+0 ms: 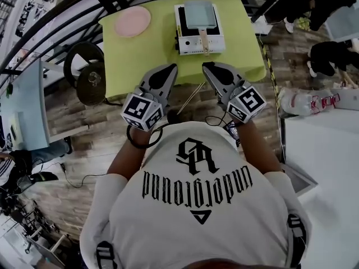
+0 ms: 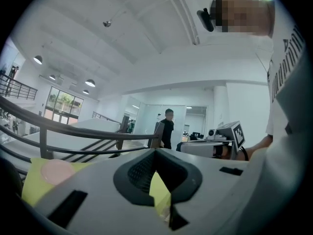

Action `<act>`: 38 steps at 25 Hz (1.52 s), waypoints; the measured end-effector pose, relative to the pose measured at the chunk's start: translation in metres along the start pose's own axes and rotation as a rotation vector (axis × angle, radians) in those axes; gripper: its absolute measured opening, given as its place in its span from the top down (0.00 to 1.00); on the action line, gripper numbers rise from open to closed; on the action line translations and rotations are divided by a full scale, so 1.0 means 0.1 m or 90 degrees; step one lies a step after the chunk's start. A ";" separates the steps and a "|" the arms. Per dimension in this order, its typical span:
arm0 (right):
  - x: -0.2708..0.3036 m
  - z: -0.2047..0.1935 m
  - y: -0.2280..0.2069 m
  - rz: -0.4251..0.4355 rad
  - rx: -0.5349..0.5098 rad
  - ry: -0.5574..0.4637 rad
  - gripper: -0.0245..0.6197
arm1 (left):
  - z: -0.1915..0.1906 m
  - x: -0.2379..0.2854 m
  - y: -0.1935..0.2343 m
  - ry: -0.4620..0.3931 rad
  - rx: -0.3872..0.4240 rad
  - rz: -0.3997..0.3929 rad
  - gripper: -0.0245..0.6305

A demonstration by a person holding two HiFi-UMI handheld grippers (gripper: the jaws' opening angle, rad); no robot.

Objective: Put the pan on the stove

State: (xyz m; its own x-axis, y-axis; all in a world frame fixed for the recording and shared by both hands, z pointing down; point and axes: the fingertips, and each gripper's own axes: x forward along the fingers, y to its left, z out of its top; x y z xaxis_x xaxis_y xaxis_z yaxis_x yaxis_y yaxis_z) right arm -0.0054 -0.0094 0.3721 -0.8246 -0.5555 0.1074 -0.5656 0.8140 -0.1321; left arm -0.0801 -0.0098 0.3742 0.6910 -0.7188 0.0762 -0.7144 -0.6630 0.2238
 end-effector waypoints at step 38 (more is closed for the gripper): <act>-1.82 -0.31 0.71 0.079 -0.029 0.006 0.96 | -0.38 -0.38 -1.94 -0.026 0.020 0.101 0.96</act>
State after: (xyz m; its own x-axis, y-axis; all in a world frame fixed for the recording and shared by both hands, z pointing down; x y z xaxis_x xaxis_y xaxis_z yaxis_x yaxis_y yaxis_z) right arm 0.1053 0.1549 0.3734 -0.8880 -0.4482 0.1030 -0.4576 0.8834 -0.1009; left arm 0.0360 0.1542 0.3645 0.5650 -0.8223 0.0679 -0.8174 -0.5467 0.1814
